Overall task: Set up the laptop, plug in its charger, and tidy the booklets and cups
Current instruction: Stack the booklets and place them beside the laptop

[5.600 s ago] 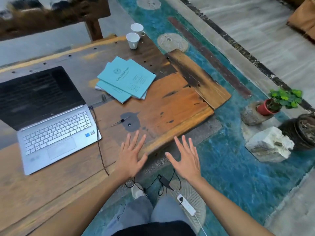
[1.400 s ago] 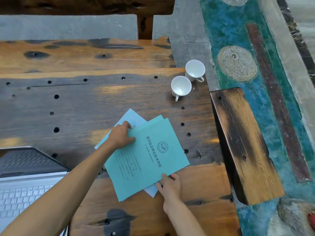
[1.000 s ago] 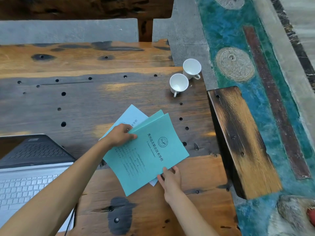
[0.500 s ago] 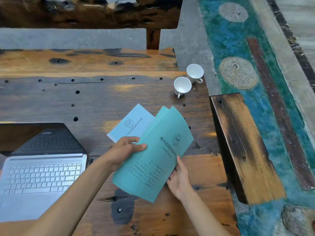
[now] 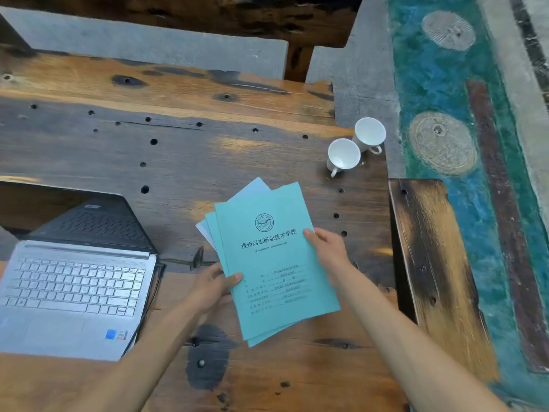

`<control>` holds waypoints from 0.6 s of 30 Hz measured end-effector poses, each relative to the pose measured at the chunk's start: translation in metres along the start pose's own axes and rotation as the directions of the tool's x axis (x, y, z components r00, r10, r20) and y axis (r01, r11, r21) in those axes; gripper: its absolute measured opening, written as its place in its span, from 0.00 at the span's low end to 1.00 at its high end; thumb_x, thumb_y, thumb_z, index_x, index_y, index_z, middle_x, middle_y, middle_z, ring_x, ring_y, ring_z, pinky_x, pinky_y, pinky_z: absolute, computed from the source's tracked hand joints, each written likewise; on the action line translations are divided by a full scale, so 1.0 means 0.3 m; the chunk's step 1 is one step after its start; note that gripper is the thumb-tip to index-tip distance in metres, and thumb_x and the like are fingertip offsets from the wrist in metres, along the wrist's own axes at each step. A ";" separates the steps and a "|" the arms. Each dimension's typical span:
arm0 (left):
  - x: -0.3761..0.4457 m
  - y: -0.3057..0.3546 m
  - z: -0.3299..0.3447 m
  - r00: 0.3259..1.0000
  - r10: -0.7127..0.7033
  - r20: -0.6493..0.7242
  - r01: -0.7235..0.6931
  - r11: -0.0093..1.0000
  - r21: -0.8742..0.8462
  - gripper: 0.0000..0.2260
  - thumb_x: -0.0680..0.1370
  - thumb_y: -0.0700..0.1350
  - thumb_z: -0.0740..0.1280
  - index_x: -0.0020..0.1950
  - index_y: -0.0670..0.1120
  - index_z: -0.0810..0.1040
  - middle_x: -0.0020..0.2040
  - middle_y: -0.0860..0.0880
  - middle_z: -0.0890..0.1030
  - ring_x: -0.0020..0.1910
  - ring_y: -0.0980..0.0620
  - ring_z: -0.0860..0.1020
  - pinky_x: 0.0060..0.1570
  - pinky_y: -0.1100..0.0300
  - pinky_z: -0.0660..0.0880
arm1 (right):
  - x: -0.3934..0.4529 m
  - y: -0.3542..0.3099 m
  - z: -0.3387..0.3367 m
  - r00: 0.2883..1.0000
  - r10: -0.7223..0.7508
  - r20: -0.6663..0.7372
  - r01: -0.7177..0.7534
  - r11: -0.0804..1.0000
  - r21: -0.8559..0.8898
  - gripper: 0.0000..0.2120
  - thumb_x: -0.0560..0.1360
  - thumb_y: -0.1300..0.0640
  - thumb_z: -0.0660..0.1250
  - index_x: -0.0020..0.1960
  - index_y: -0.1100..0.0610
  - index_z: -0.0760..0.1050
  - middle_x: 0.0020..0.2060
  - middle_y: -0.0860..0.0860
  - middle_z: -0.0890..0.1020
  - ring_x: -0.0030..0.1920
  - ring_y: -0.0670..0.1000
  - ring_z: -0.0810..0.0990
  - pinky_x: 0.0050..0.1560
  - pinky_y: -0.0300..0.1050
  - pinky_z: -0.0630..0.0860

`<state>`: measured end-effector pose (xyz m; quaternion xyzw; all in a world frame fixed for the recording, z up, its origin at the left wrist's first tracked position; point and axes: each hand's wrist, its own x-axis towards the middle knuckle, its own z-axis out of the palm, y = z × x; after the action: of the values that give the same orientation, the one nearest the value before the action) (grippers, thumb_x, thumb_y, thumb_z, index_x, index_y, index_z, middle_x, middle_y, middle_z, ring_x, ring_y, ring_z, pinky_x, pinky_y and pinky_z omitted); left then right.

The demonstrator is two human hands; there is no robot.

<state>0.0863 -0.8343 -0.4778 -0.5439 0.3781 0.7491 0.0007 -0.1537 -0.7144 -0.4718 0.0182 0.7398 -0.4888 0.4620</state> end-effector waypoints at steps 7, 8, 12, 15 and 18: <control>0.058 -0.049 0.064 0.978 -0.014 -0.210 0.032 0.996 0.087 0.07 0.78 0.38 0.71 0.55 0.38 0.78 0.54 0.41 0.83 0.53 0.45 0.84 0.47 0.57 0.83 | 0.178 -0.087 0.077 0.993 -0.092 0.073 0.111 0.943 -0.315 0.10 0.81 0.54 0.66 0.50 0.58 0.84 0.45 0.54 0.88 0.40 0.53 0.84 0.50 0.54 0.82; 0.073 -0.056 0.069 0.973 -0.031 -0.229 0.057 0.993 0.106 0.06 0.79 0.38 0.71 0.54 0.38 0.78 0.54 0.41 0.83 0.53 0.44 0.84 0.47 0.55 0.83 | 0.195 -0.082 0.083 0.993 -0.089 0.072 0.108 0.937 -0.332 0.09 0.81 0.54 0.66 0.50 0.57 0.84 0.45 0.54 0.88 0.42 0.53 0.85 0.51 0.54 0.82; 0.107 -0.058 0.061 0.961 -0.059 -0.268 0.139 0.948 0.287 0.07 0.78 0.44 0.71 0.48 0.40 0.78 0.52 0.42 0.85 0.53 0.44 0.84 0.54 0.46 0.82 | 0.230 -0.059 0.081 0.998 -0.047 0.032 0.055 0.940 -0.336 0.09 0.81 0.53 0.66 0.53 0.55 0.84 0.46 0.52 0.88 0.45 0.54 0.86 0.54 0.55 0.83; 0.117 -0.033 0.049 0.942 0.026 -0.335 0.128 0.894 0.429 0.10 0.76 0.47 0.71 0.52 0.43 0.75 0.51 0.45 0.84 0.51 0.43 0.84 0.54 0.44 0.81 | 0.233 -0.056 0.072 1.000 0.005 0.014 0.000 0.955 -0.297 0.08 0.81 0.55 0.68 0.57 0.55 0.82 0.49 0.53 0.87 0.46 0.54 0.86 0.54 0.54 0.83; 0.144 -0.007 0.029 0.932 -0.015 -0.363 0.091 0.977 0.193 0.13 0.76 0.43 0.71 0.58 0.40 0.75 0.54 0.44 0.85 0.51 0.45 0.84 0.53 0.44 0.82 | 0.224 -0.056 0.074 1.000 -0.005 0.021 0.011 0.949 -0.315 0.08 0.80 0.56 0.68 0.57 0.55 0.82 0.46 0.50 0.87 0.43 0.51 0.86 0.50 0.51 0.83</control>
<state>0.0623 -0.8455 -0.5133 -0.6786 0.4328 0.5934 0.0086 -0.1856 -0.7681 -0.5093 -0.0635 0.8036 -0.3666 0.4644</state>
